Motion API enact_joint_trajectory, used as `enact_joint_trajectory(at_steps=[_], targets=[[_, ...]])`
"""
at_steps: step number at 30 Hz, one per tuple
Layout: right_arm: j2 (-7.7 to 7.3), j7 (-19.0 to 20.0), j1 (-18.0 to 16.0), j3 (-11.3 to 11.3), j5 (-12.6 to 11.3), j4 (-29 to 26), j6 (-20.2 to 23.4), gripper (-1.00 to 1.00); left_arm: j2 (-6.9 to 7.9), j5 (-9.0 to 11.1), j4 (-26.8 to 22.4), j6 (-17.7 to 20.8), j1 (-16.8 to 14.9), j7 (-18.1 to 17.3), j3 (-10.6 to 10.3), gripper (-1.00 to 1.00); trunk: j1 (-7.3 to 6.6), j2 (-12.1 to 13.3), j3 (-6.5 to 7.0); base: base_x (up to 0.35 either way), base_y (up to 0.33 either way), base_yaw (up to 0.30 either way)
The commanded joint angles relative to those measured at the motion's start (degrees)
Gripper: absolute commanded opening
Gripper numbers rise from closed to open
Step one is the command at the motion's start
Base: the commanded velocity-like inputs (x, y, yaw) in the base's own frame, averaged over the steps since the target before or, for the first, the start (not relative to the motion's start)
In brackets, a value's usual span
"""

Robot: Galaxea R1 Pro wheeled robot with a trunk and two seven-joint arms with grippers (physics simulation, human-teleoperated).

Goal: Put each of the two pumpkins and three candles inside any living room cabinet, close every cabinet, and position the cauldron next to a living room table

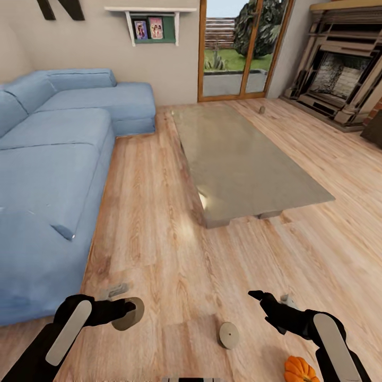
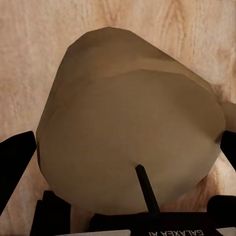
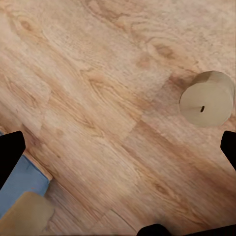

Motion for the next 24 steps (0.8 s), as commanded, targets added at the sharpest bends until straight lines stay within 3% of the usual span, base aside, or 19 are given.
enact_joint_trajectory(at_steps=[1,8,24], targets=[[0.0,-0.57,-0.02,-0.05,-0.62,-0.06,0.12,1.0,0.05,0.74,-0.06,0.07,-0.06,0.6,-0.11,-1.0,-0.01,-0.02,-0.1,0.0,0.0,0.238],[0.0,-0.53,-0.02,-0.05,-0.62,-0.05,0.12,1.0,0.05,1.04,-1.59,0.07,0.09,0.63,-0.06,-1.0,1.09,-2.02,-1.33,0.0,0.0,0.204],[-0.12,-0.36,-0.02,0.02,-0.09,-1.06,0.12,1.0,0.05,1.07,-1.77,0.07,0.1,0.59,-0.13,-1.0,4.6,-8.44,-4.24,0.0,0.0,0.028]])
